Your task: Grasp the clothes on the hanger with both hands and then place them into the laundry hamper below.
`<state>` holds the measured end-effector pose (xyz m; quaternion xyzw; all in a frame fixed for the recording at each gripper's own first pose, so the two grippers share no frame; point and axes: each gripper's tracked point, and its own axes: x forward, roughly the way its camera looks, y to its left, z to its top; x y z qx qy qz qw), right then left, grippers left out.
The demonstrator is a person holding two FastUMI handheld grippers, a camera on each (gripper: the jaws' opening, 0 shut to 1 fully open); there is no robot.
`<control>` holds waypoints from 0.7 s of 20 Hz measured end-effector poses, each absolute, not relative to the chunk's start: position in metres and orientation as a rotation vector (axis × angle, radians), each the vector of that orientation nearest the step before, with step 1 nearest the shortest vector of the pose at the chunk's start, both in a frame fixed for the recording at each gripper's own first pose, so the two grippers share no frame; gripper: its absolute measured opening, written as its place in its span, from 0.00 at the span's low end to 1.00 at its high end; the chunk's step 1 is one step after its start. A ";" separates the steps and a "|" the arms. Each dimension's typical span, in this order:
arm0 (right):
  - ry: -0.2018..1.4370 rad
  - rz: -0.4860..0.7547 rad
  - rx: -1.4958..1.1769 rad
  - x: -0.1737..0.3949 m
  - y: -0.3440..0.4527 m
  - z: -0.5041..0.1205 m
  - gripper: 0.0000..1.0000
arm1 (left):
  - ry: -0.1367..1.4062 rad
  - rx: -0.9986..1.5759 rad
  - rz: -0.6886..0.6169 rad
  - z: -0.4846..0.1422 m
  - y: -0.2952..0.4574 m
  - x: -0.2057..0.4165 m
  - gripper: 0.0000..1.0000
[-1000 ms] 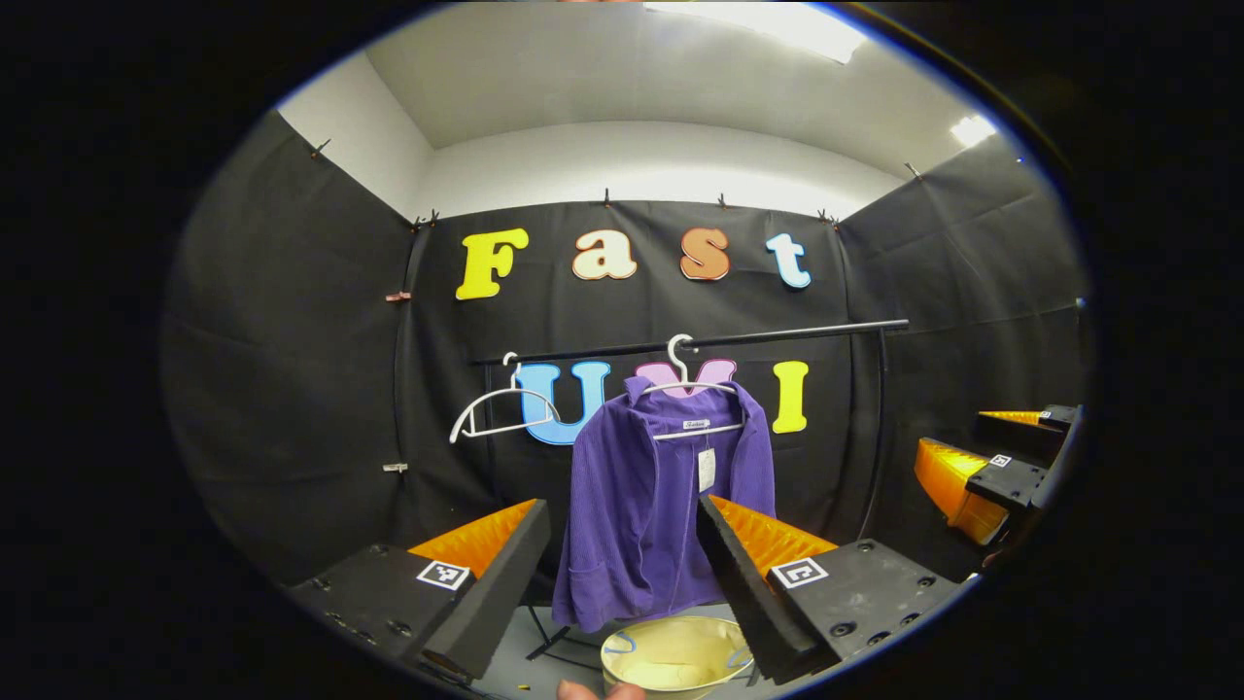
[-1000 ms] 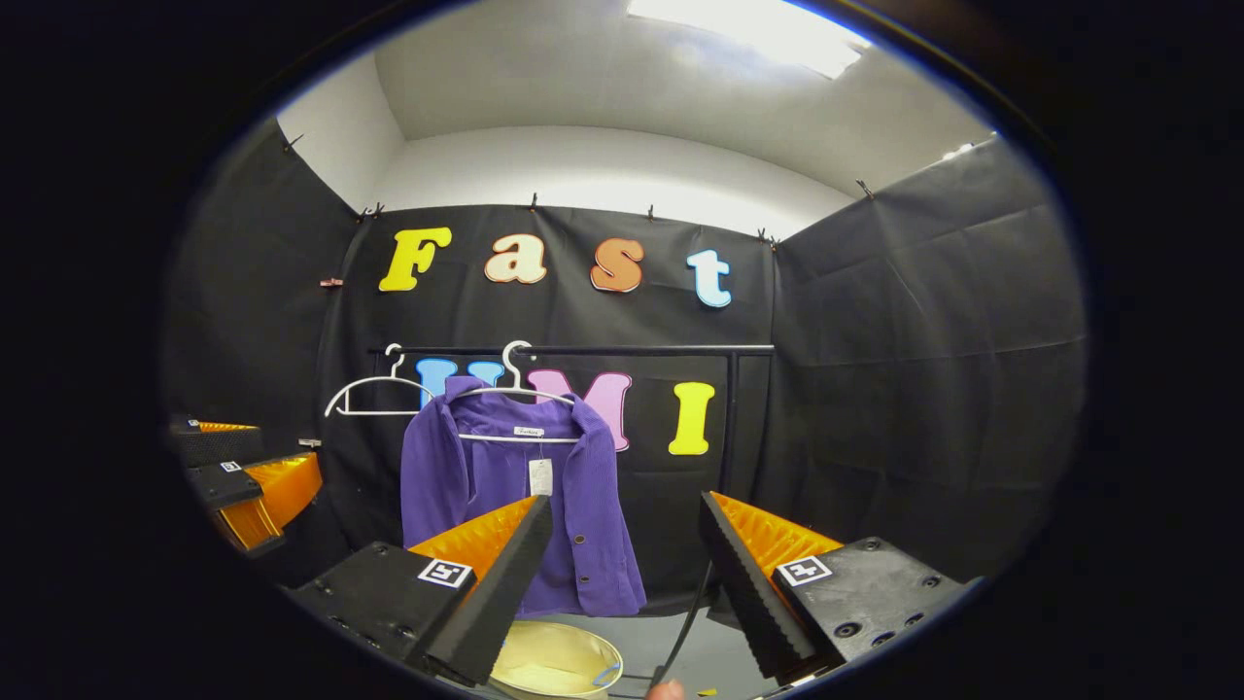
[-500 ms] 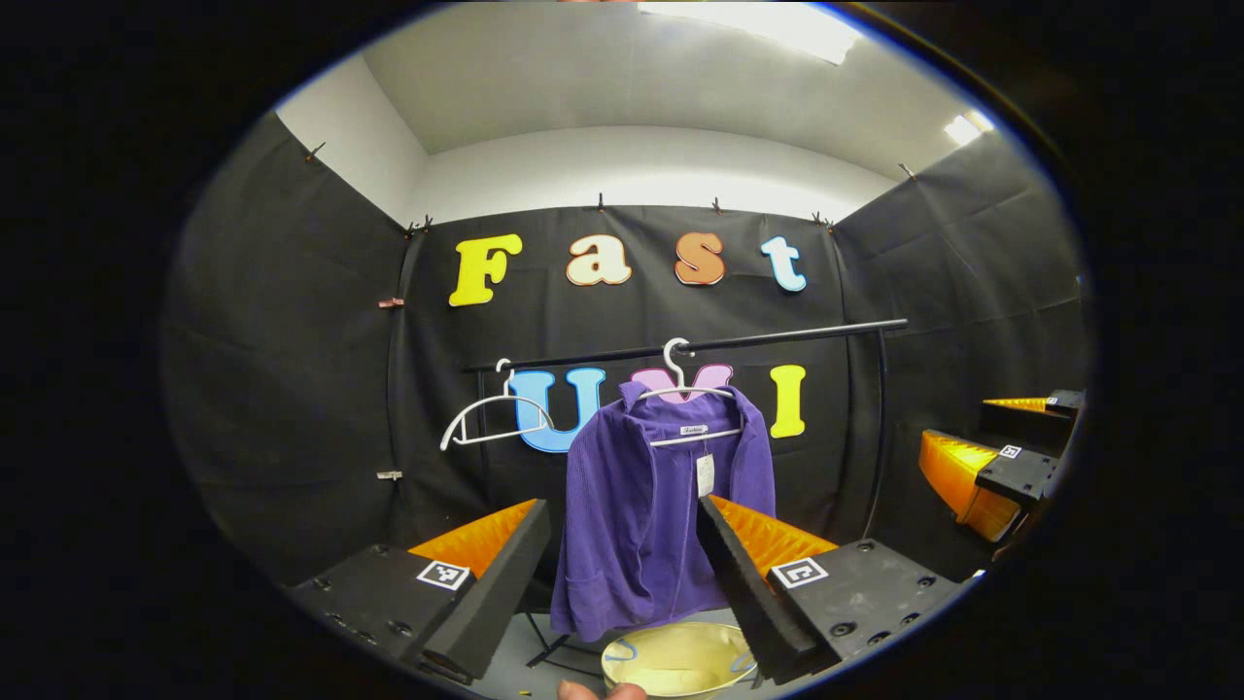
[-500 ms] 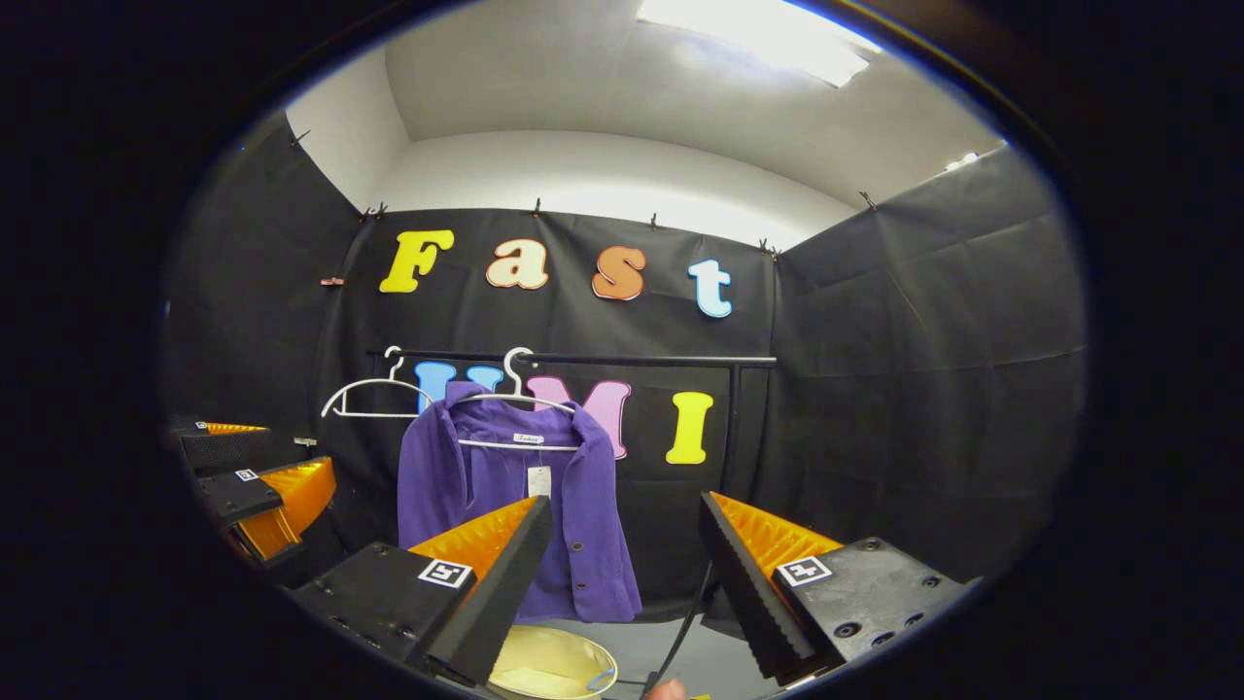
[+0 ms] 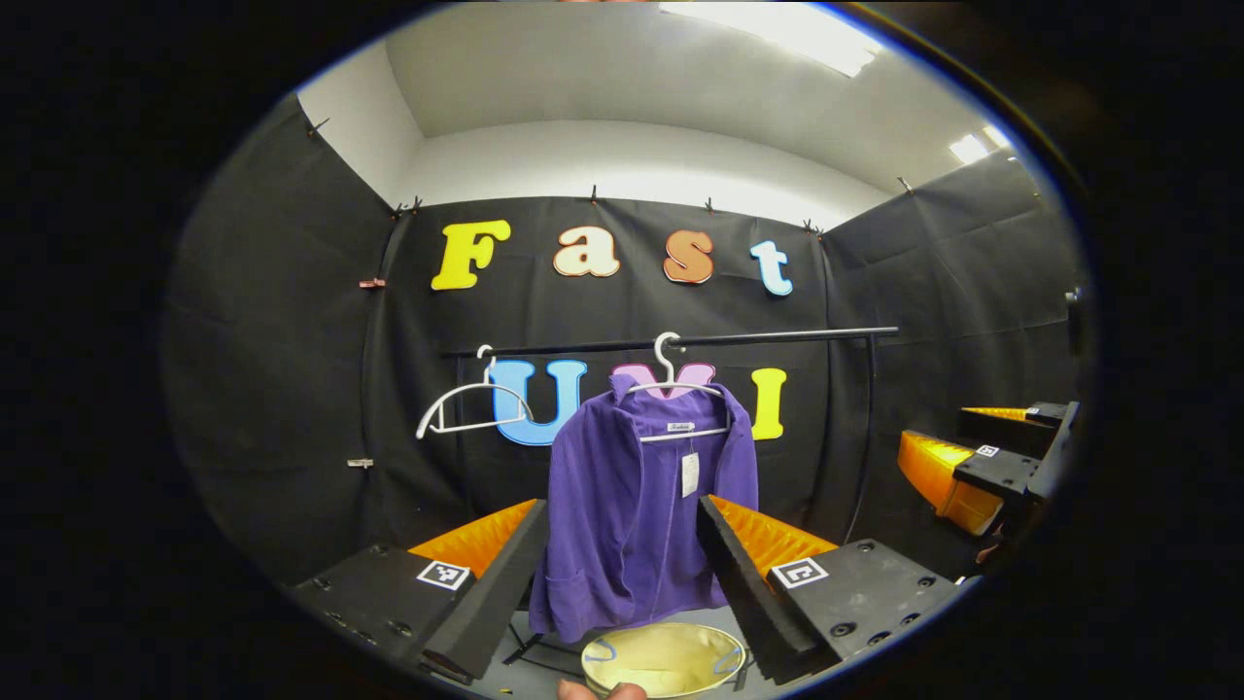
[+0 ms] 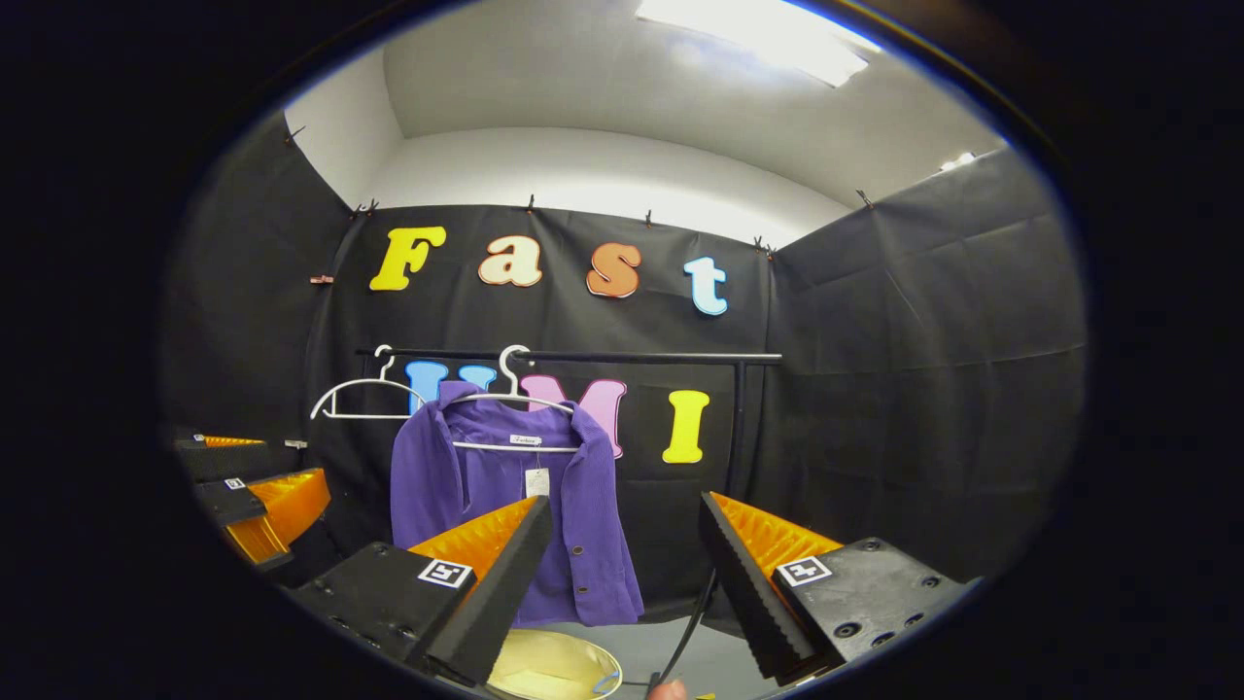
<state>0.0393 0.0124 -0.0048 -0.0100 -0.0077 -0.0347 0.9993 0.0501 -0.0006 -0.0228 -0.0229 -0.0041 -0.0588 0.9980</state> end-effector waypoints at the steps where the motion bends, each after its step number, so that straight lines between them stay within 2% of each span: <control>1: -0.011 -0.075 -0.034 0.048 0.008 -0.010 0.99 | 0.000 -0.045 -0.127 -0.027 -0.003 0.058 0.96; 5: -0.012 -0.056 -0.051 0.091 0.008 -0.015 0.97 | 0.014 -0.046 -0.130 -0.028 -0.012 0.102 0.96; 14: -0.020 0.026 0.013 0.212 0.005 -0.050 0.98 | 0.023 -0.052 0.022 -0.031 -0.024 0.256 0.96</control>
